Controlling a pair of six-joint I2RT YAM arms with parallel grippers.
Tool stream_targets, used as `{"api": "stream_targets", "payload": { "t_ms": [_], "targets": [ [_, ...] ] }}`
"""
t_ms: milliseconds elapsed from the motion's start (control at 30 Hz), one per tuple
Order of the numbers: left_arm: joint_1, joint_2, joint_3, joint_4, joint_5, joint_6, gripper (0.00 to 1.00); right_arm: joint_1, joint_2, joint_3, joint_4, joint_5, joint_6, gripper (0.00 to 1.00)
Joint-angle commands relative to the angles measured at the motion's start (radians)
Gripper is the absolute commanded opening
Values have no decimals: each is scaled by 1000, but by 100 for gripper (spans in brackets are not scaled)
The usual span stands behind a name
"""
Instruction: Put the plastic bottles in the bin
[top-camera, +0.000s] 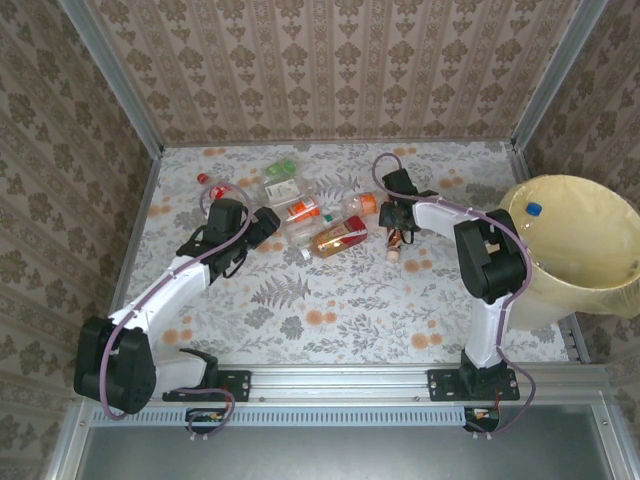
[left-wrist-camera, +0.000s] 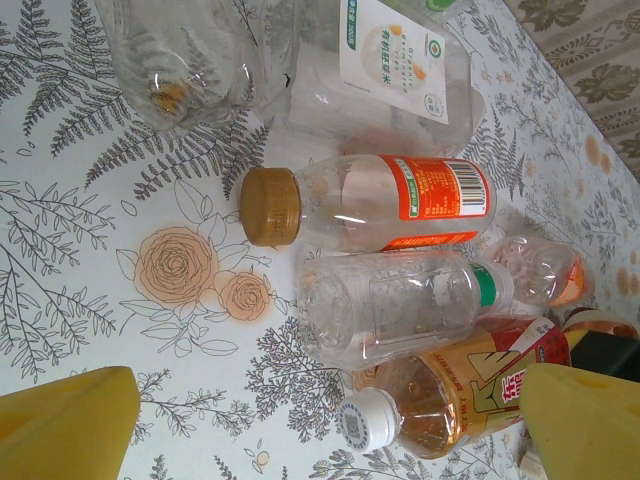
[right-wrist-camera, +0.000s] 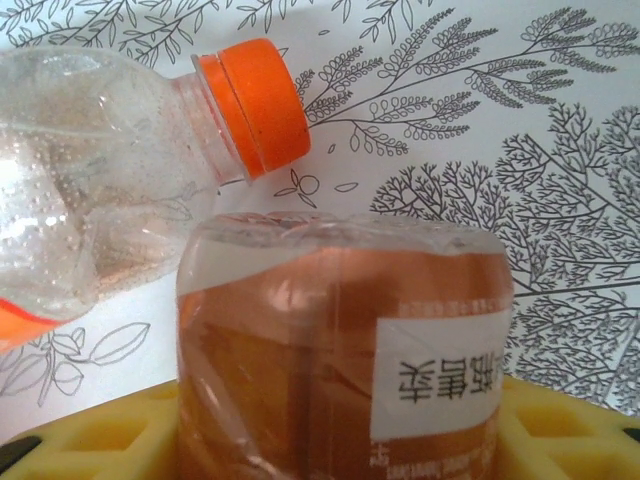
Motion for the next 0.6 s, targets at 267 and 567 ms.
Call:
{"api": "stream_targets", "payload": {
  "t_ms": [267,567],
  "targets": [
    [6,9,4,-21,-12,-20,100,3,-296,-104,52,-42,-99,50],
    [7,31,14,-8,8,-18,100,5,-489,-123,85,-155,-194,47]
  ]
}}
